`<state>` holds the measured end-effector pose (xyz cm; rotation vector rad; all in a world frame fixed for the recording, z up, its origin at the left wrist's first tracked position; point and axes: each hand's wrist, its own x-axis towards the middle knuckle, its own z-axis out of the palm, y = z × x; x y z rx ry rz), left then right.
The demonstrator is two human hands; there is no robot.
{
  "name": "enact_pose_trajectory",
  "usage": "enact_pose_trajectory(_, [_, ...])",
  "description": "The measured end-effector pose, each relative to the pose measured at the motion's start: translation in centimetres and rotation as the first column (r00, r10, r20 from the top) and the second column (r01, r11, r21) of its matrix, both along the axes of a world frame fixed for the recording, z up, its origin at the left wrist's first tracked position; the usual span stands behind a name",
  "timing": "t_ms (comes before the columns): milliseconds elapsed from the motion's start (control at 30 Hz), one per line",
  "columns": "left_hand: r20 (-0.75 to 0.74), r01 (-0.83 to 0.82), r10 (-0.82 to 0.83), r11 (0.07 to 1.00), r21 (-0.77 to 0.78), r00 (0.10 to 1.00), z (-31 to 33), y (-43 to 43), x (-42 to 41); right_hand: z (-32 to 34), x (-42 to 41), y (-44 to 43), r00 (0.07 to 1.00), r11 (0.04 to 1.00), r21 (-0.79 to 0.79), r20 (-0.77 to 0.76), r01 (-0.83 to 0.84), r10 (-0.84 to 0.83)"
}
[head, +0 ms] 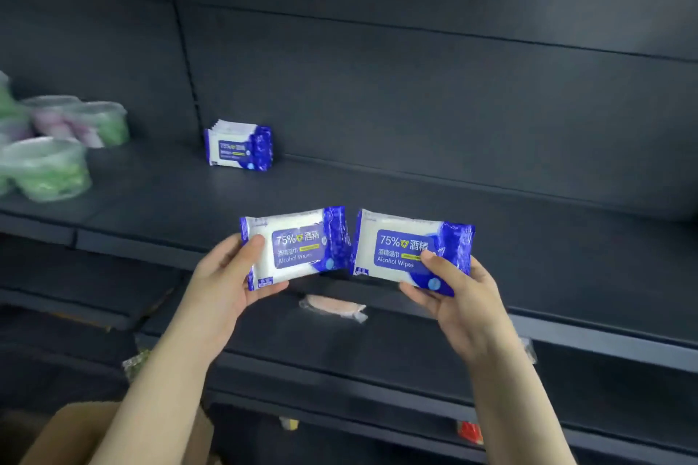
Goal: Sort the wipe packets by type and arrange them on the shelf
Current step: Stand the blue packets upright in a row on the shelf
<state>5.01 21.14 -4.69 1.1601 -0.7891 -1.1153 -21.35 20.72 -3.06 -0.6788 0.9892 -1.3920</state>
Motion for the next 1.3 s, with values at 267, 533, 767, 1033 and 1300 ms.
enact_pose_trajectory(267, [0.118, -0.1, 0.102, 0.995, -0.03, 0.988, 0.1, -8.0, 6.4, -1.6, 6.2, -10.1, 0.993, 0.994, 0.007, -0.054, -0.108, 0.108])
enact_pose_trajectory(533, [0.215, -0.086, 0.09, 0.996, -0.029, 0.972, -2.2, -20.0, 15.3, -3.7, 15.3, -19.3, 0.983, 1.0, -0.005, -0.184, 0.001, -0.002])
enact_pose_trajectory(767, [0.34, -0.023, 0.044, 0.998, -0.066, 0.94, -3.3, -28.0, 20.4, -5.1, 20.8, -23.9, 0.982, 0.999, -0.046, -0.189, 0.012, -0.02])
enact_pose_trajectory(1033, [0.458, -0.016, 0.076, 0.991, -0.135, 0.886, -3.9, -33.2, 23.9, -5.8, 24.8, -27.1, 0.929, 0.997, -0.081, -0.371, -0.008, -0.023])
enact_pose_trajectory(1300, [0.343, -0.018, 0.072, 0.987, -0.16, 0.936, -3.7, -34.2, 24.6, -6.1, 30.2, -29.3, 0.758, 0.982, -0.19, -0.64, -0.002, -0.122])
